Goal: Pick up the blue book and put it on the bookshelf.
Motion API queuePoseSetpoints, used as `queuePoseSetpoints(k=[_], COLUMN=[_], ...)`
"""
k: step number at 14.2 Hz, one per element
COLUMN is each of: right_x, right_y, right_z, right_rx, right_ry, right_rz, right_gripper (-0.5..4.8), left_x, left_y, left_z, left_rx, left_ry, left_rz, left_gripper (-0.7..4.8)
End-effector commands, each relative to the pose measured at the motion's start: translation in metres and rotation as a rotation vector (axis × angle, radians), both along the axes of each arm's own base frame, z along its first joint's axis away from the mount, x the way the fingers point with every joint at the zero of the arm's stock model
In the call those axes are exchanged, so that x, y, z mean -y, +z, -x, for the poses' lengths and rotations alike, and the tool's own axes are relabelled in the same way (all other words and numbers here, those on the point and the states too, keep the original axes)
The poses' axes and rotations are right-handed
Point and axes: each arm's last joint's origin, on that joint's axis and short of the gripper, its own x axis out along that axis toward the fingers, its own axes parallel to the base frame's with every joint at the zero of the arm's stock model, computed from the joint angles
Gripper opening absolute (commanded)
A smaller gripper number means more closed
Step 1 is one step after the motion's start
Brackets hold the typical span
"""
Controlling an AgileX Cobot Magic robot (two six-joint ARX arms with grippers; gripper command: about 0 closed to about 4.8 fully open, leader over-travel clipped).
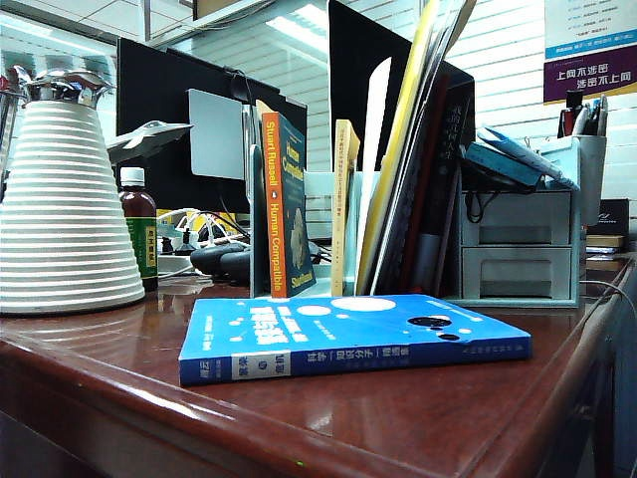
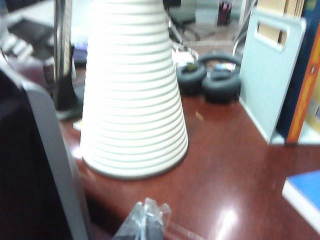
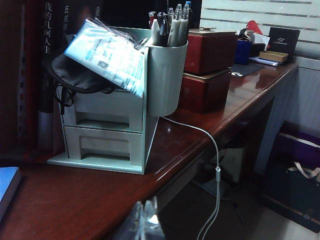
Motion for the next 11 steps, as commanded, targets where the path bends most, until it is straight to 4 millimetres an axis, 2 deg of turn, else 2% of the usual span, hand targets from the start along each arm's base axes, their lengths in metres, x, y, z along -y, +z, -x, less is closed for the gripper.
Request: queuePoseSetpoints(k=[1, 5, 8, 11], right_x=[0.0, 0.0, 0.0, -0.001], right_y=[0.02, 0.049, 0.088, 0.134], right_z=[0.005, 0.013, 0.02, 0.005], right_rx=[0.064, 0.131, 0.127, 0.09], right_ry=[0.005, 0.005, 0.002, 0.032], right_rz=[-0.01, -0.012, -0.013, 0.008], right_gripper=[-0.01, -0.01, -0.01, -0.01], left_x=[0.0, 0.0, -0.001, 0.002], left_y=[0.014, 0.032, 0.059, 0.09], left_z=[0.002, 0.007, 0.011, 0.002], left_rx=[0.061, 0.1, 0.109, 0.049], left_ry=[-0.008, -0.013, -0.019, -0.078], left_rz=[0.062, 0.153, 0.311, 0.448], left_gripper=[-0.07, -0.07, -0.07, -0.07])
